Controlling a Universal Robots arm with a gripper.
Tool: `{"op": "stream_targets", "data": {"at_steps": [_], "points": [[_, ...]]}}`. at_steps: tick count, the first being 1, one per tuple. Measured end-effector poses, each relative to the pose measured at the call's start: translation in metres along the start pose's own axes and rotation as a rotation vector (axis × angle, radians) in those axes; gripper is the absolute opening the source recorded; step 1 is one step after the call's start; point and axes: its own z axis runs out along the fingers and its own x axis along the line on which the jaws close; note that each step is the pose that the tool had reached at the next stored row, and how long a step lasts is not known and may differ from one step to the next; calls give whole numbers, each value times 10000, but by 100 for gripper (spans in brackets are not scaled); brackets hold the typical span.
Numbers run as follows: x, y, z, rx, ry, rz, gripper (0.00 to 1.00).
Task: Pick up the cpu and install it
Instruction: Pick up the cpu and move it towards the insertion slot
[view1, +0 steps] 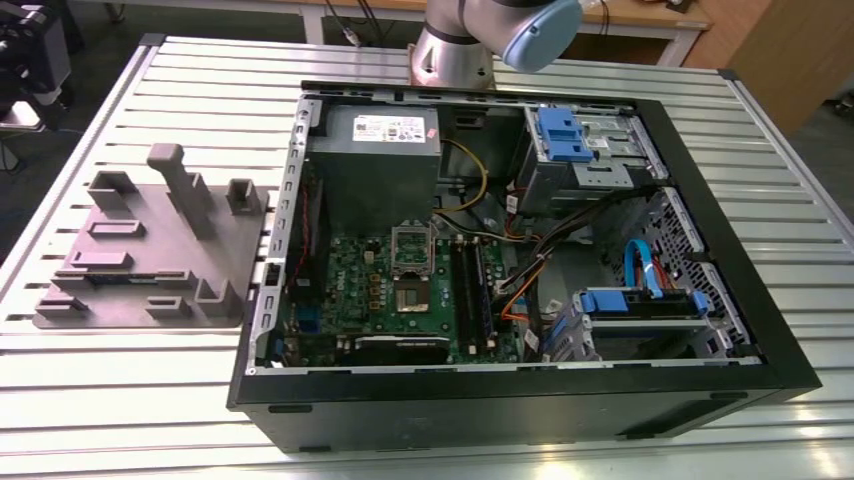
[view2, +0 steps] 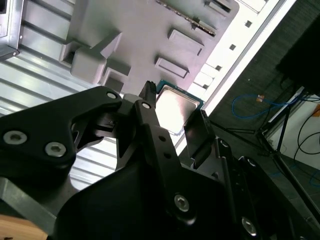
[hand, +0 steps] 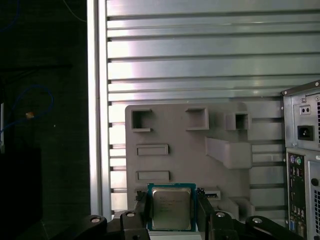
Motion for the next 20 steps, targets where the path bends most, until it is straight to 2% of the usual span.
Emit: {"op": "stream_targets", "data": {"at_steps": [9,20], "points": [[-62,3,0,0,-1,1,47],[-77,3,-1,0,0,0,47]]}}
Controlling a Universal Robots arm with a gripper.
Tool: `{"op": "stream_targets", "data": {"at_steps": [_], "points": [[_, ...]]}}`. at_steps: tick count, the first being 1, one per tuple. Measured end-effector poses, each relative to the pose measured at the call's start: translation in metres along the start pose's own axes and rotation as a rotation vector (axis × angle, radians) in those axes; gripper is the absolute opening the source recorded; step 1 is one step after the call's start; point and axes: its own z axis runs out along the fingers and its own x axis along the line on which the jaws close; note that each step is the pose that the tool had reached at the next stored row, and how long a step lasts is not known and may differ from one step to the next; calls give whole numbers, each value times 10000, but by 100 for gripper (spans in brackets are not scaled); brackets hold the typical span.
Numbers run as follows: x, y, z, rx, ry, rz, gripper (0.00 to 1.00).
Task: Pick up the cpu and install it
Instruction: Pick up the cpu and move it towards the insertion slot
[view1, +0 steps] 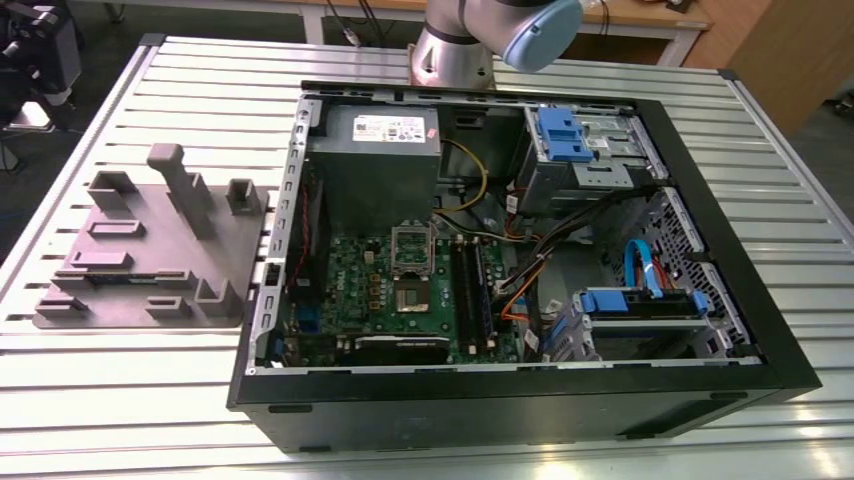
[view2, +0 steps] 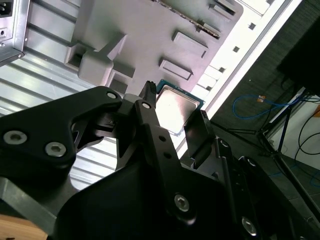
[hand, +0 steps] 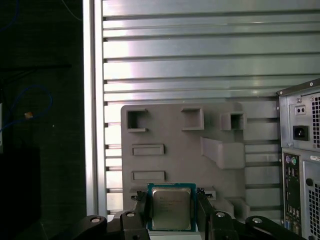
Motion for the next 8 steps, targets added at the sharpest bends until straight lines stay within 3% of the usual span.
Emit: {"op": "stream_targets", "data": {"at_steps": [8], "points": [[-7,0,0,0,0,0,47]]}}
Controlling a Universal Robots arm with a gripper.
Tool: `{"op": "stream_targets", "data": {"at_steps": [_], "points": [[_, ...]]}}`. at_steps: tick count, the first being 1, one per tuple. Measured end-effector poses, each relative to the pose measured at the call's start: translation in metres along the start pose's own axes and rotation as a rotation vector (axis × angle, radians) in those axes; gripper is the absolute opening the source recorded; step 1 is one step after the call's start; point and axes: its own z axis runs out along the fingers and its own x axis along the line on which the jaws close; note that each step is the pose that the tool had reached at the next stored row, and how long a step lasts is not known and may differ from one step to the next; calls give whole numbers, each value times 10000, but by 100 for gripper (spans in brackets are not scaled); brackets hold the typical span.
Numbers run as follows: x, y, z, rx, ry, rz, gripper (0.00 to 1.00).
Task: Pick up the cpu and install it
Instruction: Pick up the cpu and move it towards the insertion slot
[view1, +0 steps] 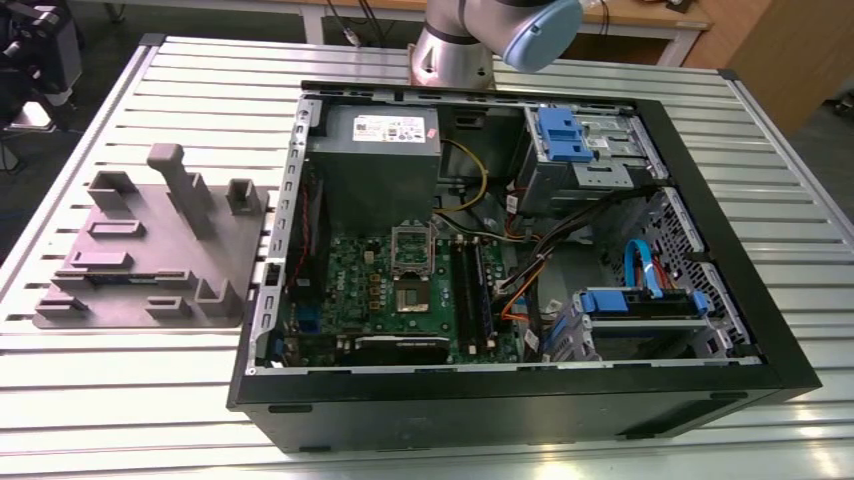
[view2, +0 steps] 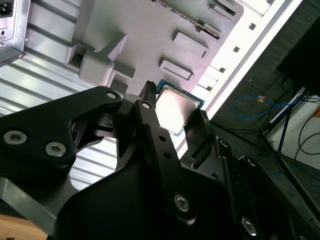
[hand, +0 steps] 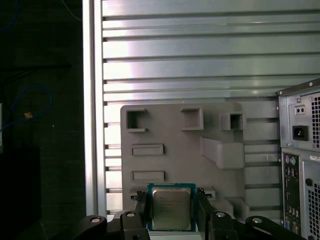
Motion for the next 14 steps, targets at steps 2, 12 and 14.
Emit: {"op": "stream_targets", "data": {"at_steps": [2,12,14], "points": [[-4,0,0,0,0,0,47],[-38,2,0,0,0,0,47],[-38,2,0,1,0,1,47]]}}
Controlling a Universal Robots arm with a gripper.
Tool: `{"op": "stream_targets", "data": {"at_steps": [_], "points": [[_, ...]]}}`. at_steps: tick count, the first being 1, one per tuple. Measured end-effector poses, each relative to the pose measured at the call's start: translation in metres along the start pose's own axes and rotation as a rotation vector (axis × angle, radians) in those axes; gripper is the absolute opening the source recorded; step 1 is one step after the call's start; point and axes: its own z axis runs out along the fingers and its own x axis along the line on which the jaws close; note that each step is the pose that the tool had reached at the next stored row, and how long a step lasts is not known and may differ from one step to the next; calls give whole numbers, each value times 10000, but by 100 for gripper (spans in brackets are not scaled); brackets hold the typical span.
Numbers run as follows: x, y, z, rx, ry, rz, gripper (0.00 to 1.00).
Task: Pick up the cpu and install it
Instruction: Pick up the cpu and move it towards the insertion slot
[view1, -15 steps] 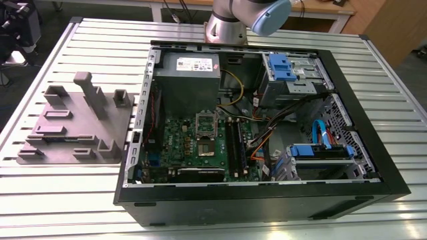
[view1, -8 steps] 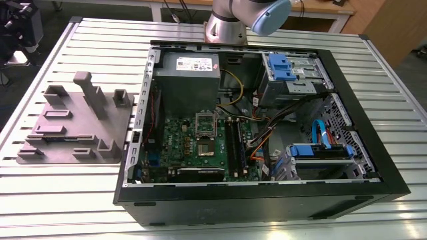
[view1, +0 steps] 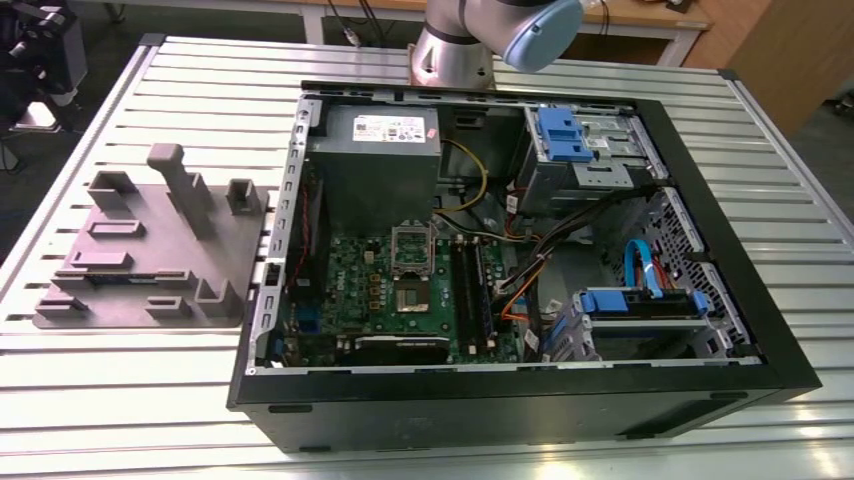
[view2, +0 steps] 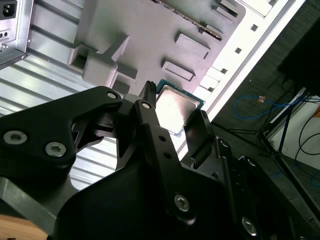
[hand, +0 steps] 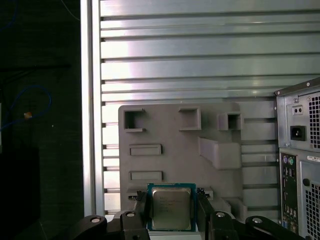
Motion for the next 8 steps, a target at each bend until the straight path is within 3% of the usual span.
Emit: {"op": "stream_targets", "data": {"at_steps": [2,4,8], "points": [[0,0,0,0,0,-1,47],[-74,3,-1,0,0,0,47],[-85,4,-1,-1,0,-1,47]]}}
